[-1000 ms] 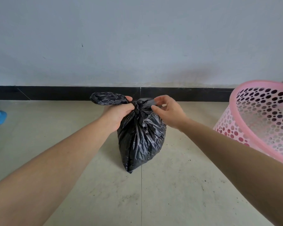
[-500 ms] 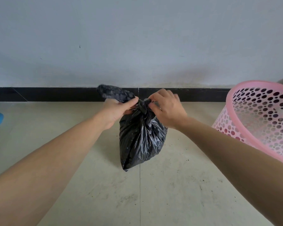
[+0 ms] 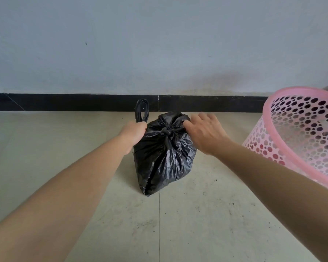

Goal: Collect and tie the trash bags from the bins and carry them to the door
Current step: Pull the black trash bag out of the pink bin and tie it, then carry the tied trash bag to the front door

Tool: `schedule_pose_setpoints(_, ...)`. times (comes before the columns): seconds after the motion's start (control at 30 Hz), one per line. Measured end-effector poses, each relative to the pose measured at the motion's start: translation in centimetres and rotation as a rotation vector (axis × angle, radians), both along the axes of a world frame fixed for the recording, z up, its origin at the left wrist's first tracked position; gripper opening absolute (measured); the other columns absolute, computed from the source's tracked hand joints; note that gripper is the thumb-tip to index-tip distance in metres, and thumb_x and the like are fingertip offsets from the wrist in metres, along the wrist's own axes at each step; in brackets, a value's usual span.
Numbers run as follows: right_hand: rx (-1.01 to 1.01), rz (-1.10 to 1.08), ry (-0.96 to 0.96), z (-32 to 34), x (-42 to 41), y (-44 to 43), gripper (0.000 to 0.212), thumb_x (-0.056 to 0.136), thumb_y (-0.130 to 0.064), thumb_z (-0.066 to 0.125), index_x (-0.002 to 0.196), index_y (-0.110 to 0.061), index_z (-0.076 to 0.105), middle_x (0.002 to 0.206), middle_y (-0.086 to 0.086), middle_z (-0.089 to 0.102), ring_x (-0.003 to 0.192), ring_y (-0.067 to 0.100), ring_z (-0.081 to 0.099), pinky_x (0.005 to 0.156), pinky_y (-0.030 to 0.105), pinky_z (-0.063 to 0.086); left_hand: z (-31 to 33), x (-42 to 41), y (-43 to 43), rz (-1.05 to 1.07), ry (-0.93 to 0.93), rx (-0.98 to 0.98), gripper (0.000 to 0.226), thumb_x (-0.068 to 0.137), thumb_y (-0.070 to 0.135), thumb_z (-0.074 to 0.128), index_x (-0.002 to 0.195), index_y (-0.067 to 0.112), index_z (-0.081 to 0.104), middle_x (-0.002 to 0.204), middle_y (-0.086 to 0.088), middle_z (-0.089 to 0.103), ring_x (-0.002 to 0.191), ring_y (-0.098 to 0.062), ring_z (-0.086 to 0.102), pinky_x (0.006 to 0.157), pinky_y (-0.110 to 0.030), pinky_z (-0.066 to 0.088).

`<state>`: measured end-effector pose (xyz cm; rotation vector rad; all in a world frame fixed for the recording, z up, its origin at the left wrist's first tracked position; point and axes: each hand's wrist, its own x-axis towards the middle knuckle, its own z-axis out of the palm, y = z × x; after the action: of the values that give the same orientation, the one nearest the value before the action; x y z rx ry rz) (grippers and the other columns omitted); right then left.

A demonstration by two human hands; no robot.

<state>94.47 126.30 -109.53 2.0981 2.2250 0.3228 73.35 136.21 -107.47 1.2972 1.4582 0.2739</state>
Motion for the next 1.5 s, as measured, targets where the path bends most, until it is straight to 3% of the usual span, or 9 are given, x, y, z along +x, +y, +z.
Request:
schedule_pose_setpoints(0.1, -0.152, -0.384, 0.506, -1.2, -0.5, 0.0, 0.024, 0.095, -0.03, 0.047, 0.118, -0.021, 0.049, 0.125, 0.009, 0.044, 0.113, 0.028, 0.047, 0.096, 0.044, 0.041, -1.4, 0.0, 0.0, -0.01, 0.183, -0.005, 0.044, 0.087, 0.035, 0.056, 0.125, 0.015, 0.055, 0.135, -0.011, 0.046, 0.121, -0.03, 0.046, 0.1, -0.039, 0.041)
schedule_pose_setpoints(0.17, -0.255, -0.653, 0.894, -2.3, -0.7, -0.6, 0.056, 0.088, -0.026, 0.056, 0.138, -0.021, 0.032, 0.141, 0.011, 0.03, 0.124, 0.036, 0.042, 0.102, 0.045, 0.039, -2.0, -0.3, -0.6, -0.015, 0.275, -0.026, 0.076, 0.089, 0.029, 0.062, 0.151, 0.02, 0.019, 0.15, -0.014, 0.026, 0.135, -0.036, 0.034, 0.112, -0.046, 0.032)
schedule_pose_setpoints(0.3, -0.358, -0.948, 1.337, -3.9, -1.5, -1.4, 0.09, 0.087, -0.031, 0.056, 0.154, -0.037, -0.003, 0.159, 0.007, 0.011, 0.131, 0.042, 0.037, 0.105, 0.057, 0.04, -3.7, -1.0, -0.8, 0.067, 0.13, -0.139, 0.099, 0.074, 0.022, 0.067, 0.152, 0.029, 0.006, 0.147, -0.012, 0.033, 0.131, -0.037, 0.039, 0.111, -0.05, 0.033)
schedule_pose_setpoints(0.4, -0.326, -0.886, 1.405, -4.6, -2.6, -1.1, 0.087, 0.09, -0.03, 0.049, 0.153, -0.043, -0.009, 0.156, 0.007, 0.022, 0.116, 0.034, 0.048, 0.087, 0.052, 0.055, -4.6, -0.7, -0.6, 0.09, -0.024, -0.19, 0.081, 0.073, 0.016, 0.06, 0.143, 0.031, 0.022, 0.13, -0.008, 0.052, 0.115, -0.031, 0.052, 0.103, -0.049, 0.043)
schedule_pose_setpoints(0.53, -0.175, -0.745, 1.326, -5.8, -4.2, -1.3, 0.08, 0.092, -0.022, 0.044, 0.153, -0.045, -0.003, 0.14, 0.004, 0.037, 0.116, 0.025, 0.043, 0.105, 0.044, 0.038, -5.8, -0.1, -1.8, 0.084, -0.148, -0.093, 0.041, 0.088, 0.002, 0.044, 0.112, 0.035, 0.051, 0.111, -0.007, 0.063, 0.103, -0.026, 0.058, 0.083, -0.038, 0.047)
schedule_pose_setpoints(0.83, -0.117, -0.65, 1.339, -0.8, -7.2, -3.1, 0.076, 0.093, -0.016, 0.04, 0.153, -0.044, 0.003, 0.131, -0.006, 0.04, 0.11, 0.013, 0.042, 0.095, 0.033, 0.035, -3.3, -2.6, -4.7, 0.35, -0.232, -0.005, 0.035, 0.082, 0.005, 0.04, 0.098, 0.027, 0.062, 0.103, -0.01, 0.066, 0.103, -0.034, 0.062, 0.097, -0.056, 0.047)
schedule_pose_setpoints(1.07, -0.319, -0.75, 1.603, 17.4, -8.7, -5.7, 0.074, 0.085, -0.046, 0.037, 0.149, -0.051, 0.001, 0.147, -0.003, 0.041, 0.13, 0.022, 0.044, 0.112, 0.044, 0.029, 14.3, -4.6, -7.5, 0.505, -0.198, -0.075, 0.024, 0.087, 0.011, 0.038, 0.096, 0.025, 0.056, 0.095, -0.007, 0.06, 0.092, -0.028, 0.057, 0.081, -0.042, 0.046)
schedule_pose_setpoints(1.33, -0.309, -0.522, 1.525, 54.9, -7.5, -2.5, 0.079, 0.09, -0.042, 0.036, 0.155, -0.035, -0.008, 0.144, 0.001, 0.041, 0.128, 0.02, 0.04, 0.108, 0.036, 0.027, 52.1, -4.9, -4.5, 0.593, -0.219, 0.027, 0.032, 0.09, 0.017, 0.038, 0.119, 0.009, 0.048, 0.082, -0.003, 0.048, 0.075, -0.019, 0.048, 0.06, -0.031, 0.036)
schedule_pose_setpoints(1.5, -0.219, -0.236, 1.434, 77.0, -7.4, -1.7, 0.084, 0.088, -0.046, 0.036, 0.152, -0.037, -0.018, 0.151, 0.009, 0.041, 0.133, 0.029, 0.045, 0.114, 0.05, 0.031, 74.9, -7.2, -6.0, 0.59, -0.27, 0.167, 0.05, 0.079, 0.029, 0.044, 0.125, 0.01, 0.05, 0.092, -0.004, 0.059, 0.085, -0.023, 0.057, 0.083, -0.044, 0.052)
